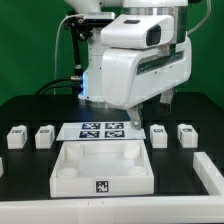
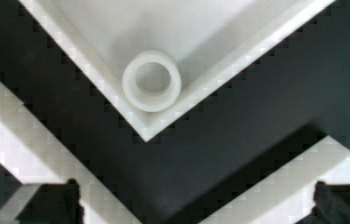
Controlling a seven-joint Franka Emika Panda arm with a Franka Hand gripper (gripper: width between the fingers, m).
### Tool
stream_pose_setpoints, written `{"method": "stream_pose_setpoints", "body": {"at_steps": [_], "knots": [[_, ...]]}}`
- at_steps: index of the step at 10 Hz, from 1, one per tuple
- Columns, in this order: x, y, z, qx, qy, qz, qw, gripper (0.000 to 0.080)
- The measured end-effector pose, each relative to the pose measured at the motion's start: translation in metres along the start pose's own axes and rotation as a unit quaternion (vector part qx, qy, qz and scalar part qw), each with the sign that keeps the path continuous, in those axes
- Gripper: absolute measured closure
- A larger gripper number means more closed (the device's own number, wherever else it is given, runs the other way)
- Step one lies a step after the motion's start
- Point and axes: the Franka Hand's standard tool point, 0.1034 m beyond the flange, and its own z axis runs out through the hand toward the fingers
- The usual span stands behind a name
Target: Assemble one leg
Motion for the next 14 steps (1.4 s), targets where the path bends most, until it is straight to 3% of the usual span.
{"method": "stream_pose_setpoints", "body": {"at_steps": [7,8,10,12,13,14], "knots": [[-0.002,-0.001,0.002,0.0,-0.001,-0.025,1.0,0.015],[-0.019,-0.009,0.005,-0.007,0.005,-0.05,0.999,0.015],[-0.069,-0.035,0.019,-0.004,0.0,-0.164,0.986,0.015],[-0.11,-0.042,0.045,-0.004,0.005,-0.275,0.961,0.015],[-0.121,-0.041,0.057,-0.01,0.01,-0.342,0.94,0.015],[-0.126,-0.04,0.071,-0.006,0.012,-0.357,0.934,0.015]]}}
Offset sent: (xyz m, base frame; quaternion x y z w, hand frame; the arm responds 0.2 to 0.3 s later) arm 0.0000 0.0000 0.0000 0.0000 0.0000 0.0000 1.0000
